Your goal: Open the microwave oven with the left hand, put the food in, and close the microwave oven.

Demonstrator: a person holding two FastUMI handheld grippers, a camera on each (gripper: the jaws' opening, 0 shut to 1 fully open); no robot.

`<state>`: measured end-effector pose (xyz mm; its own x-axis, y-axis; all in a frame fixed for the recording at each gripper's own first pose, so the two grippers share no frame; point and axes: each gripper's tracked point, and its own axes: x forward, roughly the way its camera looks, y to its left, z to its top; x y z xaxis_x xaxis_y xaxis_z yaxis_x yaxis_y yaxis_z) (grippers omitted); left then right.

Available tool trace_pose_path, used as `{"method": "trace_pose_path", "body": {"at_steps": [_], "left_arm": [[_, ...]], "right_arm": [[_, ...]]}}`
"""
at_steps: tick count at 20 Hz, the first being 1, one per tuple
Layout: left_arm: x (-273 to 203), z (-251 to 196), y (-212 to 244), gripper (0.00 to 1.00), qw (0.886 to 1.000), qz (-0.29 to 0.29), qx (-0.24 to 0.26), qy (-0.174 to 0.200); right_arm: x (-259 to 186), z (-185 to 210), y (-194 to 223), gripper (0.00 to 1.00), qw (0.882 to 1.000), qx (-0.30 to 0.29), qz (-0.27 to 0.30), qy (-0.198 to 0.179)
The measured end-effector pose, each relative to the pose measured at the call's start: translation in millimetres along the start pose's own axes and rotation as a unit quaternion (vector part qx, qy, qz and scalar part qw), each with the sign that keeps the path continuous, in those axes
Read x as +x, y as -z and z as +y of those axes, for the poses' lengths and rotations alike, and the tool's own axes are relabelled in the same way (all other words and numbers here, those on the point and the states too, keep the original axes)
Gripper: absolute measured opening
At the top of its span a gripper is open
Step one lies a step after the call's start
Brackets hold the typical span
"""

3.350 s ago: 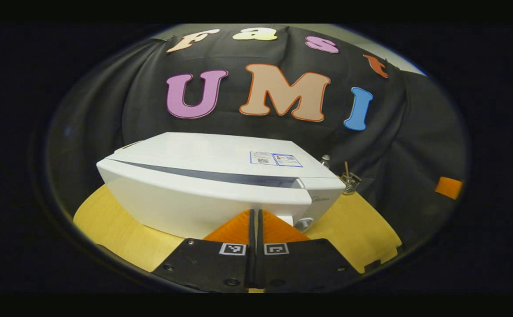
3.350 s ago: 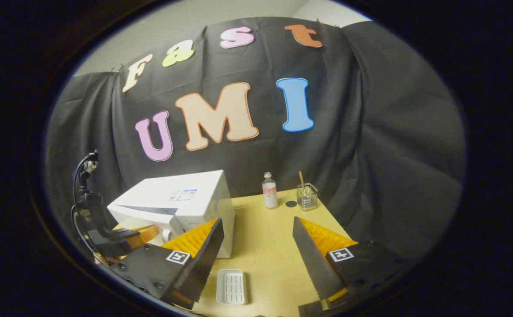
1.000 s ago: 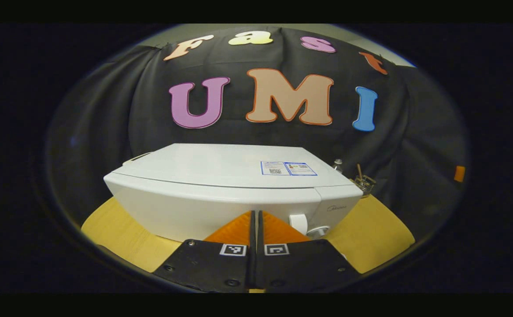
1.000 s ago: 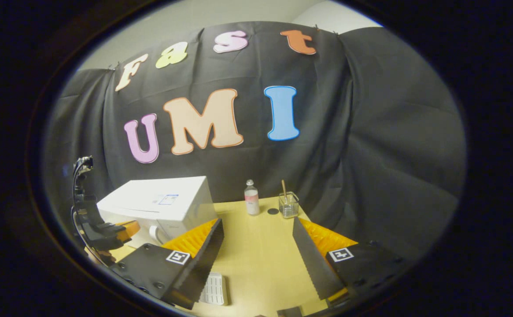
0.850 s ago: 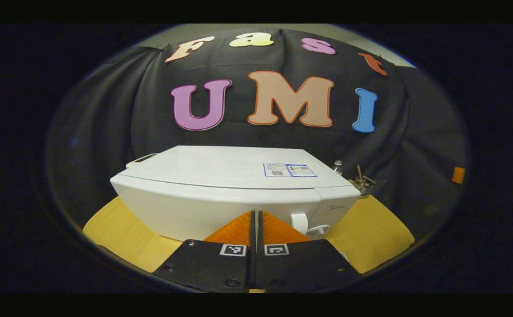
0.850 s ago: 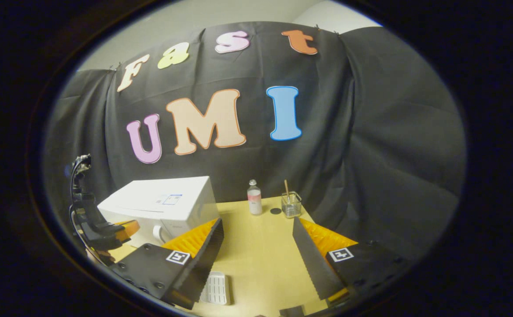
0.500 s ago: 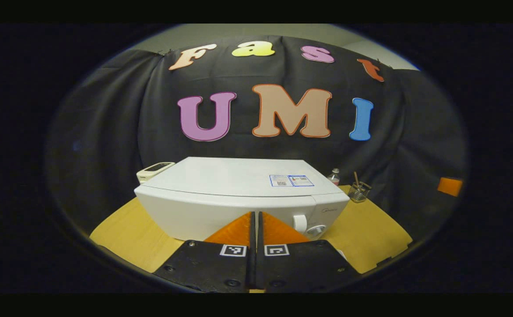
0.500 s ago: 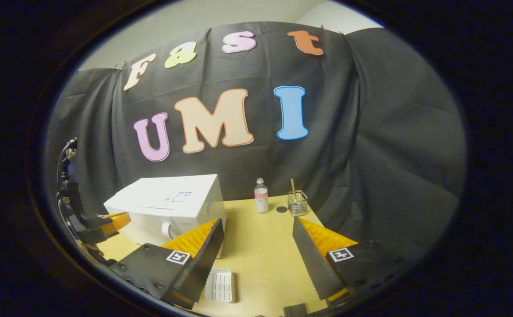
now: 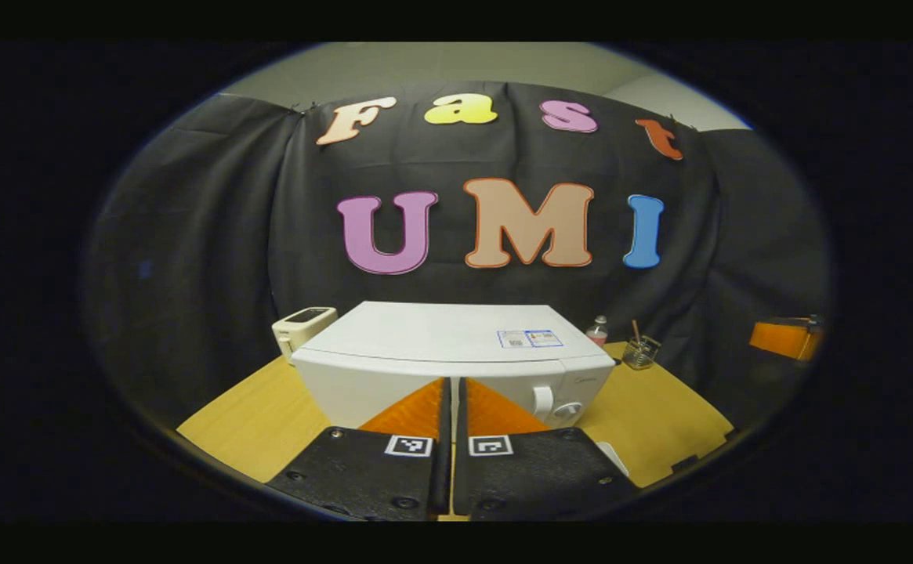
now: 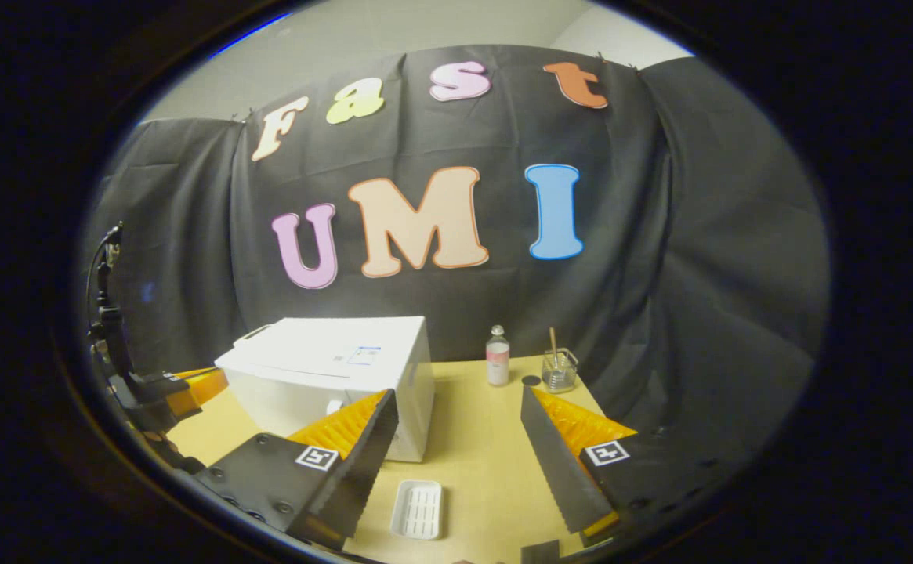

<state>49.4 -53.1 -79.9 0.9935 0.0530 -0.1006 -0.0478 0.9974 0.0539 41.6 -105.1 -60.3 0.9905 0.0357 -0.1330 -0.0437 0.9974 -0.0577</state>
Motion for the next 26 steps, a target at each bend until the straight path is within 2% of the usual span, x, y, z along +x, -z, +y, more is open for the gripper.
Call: {"method": "trace_pose_path", "body": {"at_steps": [1,3,4,5,7,8,10,14,15,16,23,24,26], "left_arm": [[-4.5,2.5,-4.9,0.09,1.000,-0.006,0.001,-0.001],[-12.9,10.0,-14.2,0.17,1.000,-0.016,0.007,-0.010],[-15.4,14.3,-18.4,0.30,1.000,-0.023,0.007,-0.016],[-19.3,18.2,-21.7,0.37,0.999,-0.028,0.004,-0.022],[-18.5,29.0,-19.3,0.72,0.999,-0.034,-0.004,-0.041],[-24.0,30.8,-19.5,0.99,0.998,-0.035,-0.008,-0.047],[-27.2,34.0,-22.7,0.96,0.998,-0.044,-0.014,-0.053],[-32.3,41.4,-30.2,0.96,0.996,-0.064,-0.007,-0.061],[-33.7,43.0,-31.7,0.99,0.996,-0.066,-0.004,-0.063],[-34.6,43.5,-34.1,0.96,0.996,-0.069,-0.003,-0.063],[-38.6,45.6,-39.8,0.96,0.995,-0.074,0.017,-0.064],[-39.2,44.9,-40.0,0.93,0.995,-0.075,0.020,-0.063],[-38.9,42.3,-40.3,0.96,0.995,-0.075,0.022,-0.062]], "right_arm": [[0.3,4.0,-1.6,0.92,1.000,-0.002,-0.003,-0.004],[0.7,12.5,-6.3,0.92,1.000,-0.008,-0.007,-0.012],[0.9,16.8,-8.4,0.92,1.000,-0.009,-0.010,-0.017],[0.0,21.8,-10.2,0.92,1.000,-0.010,-0.012,-0.021],[-0.1,29.0,-13.2,0.92,0.999,-0.013,-0.018,-0.028],[-0.1,32.9,-14.7,0.92,0.999,-0.014,-0.021,-0.031],[-0.8,38.4,-16.0,0.92,0.999,-0.017,-0.025,-0.035],[-5.4,47.6,-21.5,0.92,0.998,-0.007,-0.035,-0.048],[-6.0,49.5,-23.9,0.92,0.998,-0.002,-0.039,-0.051],[-6.2,49.5,-26.5,0.92,0.998,0.001,-0.042,-0.051],[-9.8,46.9,-29.3,0.92,0.998,-0.001,-0.048,-0.045],[-10.2,47.0,-28.0,0.92,0.998,-0.004,-0.048,-0.046],[-11.5,47.6,-25.5,0.92,0.998,-0.010,-0.045,-0.046]]}}
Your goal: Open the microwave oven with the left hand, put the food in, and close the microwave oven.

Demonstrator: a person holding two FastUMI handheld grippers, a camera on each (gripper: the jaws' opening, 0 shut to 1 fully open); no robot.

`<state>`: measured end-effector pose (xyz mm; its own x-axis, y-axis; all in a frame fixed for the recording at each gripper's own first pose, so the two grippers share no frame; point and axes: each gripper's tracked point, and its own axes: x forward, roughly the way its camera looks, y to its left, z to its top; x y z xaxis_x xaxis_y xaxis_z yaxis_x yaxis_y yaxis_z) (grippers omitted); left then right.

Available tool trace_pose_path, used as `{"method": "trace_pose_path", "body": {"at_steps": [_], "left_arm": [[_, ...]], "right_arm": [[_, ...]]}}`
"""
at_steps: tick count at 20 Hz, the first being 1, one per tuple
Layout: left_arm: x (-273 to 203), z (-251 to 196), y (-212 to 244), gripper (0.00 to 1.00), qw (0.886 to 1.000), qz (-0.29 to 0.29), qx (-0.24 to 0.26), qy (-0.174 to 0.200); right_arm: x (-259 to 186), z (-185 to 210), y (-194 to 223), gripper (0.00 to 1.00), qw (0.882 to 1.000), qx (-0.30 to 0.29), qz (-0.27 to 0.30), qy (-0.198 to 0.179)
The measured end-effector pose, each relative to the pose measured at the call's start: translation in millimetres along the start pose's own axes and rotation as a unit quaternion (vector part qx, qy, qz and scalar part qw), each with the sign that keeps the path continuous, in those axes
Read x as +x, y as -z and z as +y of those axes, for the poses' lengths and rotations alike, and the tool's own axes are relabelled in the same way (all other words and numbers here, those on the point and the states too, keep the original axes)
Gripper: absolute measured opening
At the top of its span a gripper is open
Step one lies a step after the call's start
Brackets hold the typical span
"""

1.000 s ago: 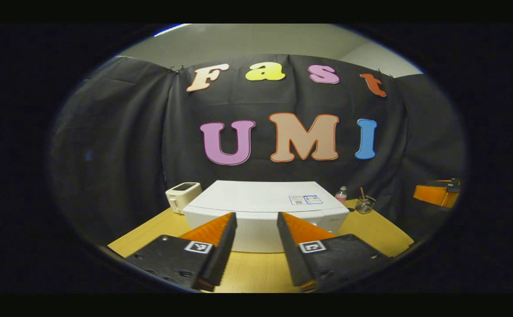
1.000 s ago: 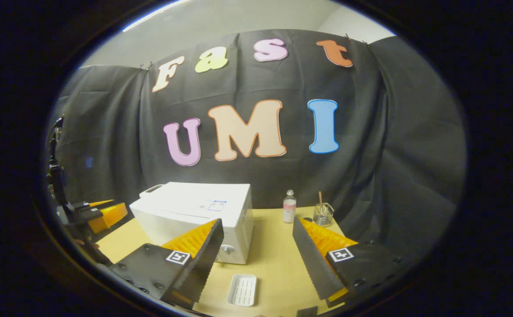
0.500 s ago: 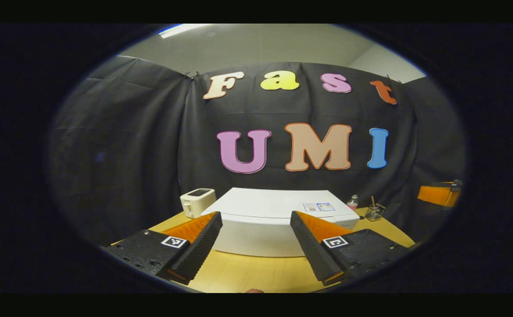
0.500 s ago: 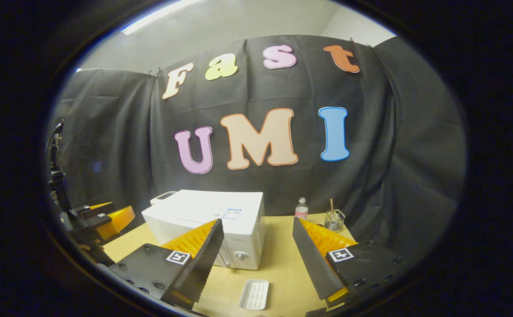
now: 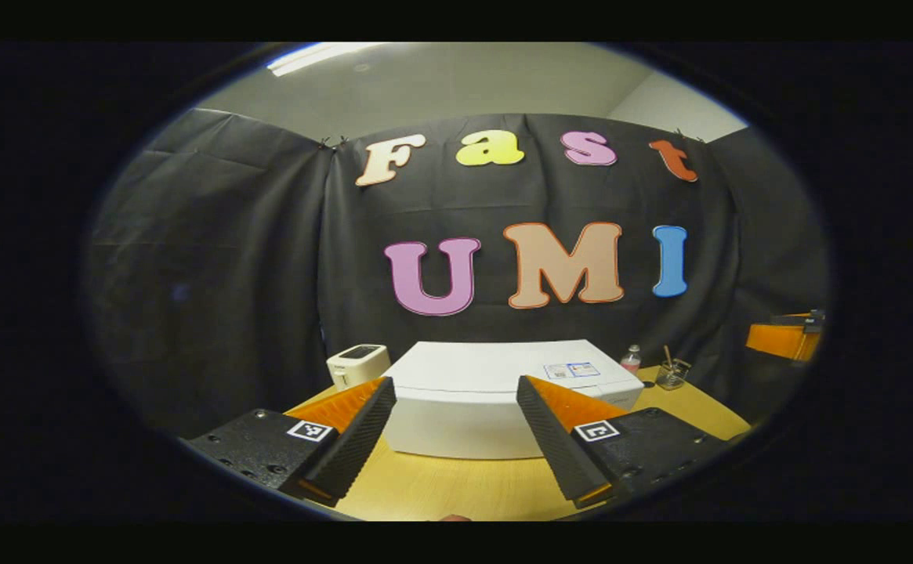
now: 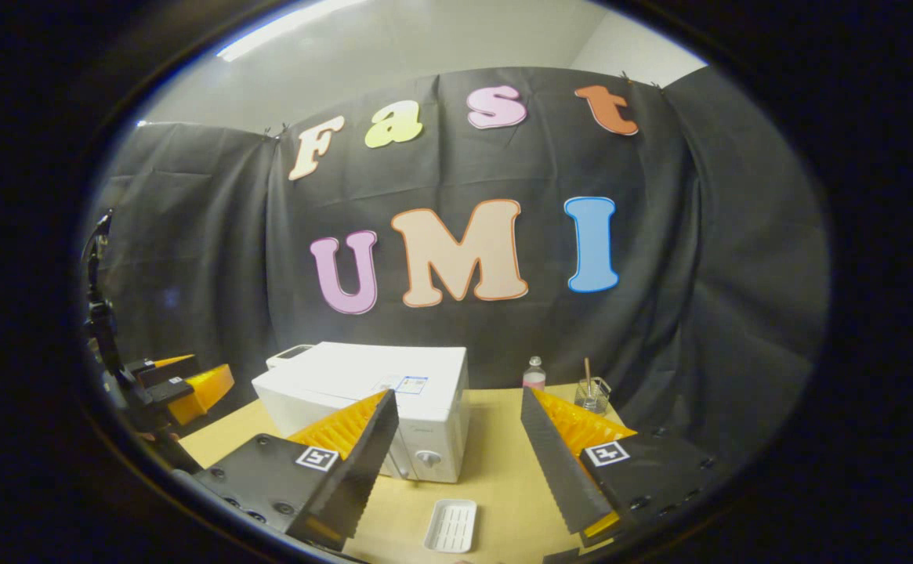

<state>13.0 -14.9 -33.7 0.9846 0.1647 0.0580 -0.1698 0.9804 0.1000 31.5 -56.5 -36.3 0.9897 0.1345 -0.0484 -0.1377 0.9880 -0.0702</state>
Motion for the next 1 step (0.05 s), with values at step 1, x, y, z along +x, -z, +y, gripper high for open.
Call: {"method": "trace_pose_path", "body": {"at_steps": [1], "left_arm": [[-0.5,-1.0,0.4,0.96,1.000,-0.001,0.000,0.001]], "right_arm": [[-0.2,0.5,1.2,0.92,1.000,-0.002,0.001,-0.001]]}}
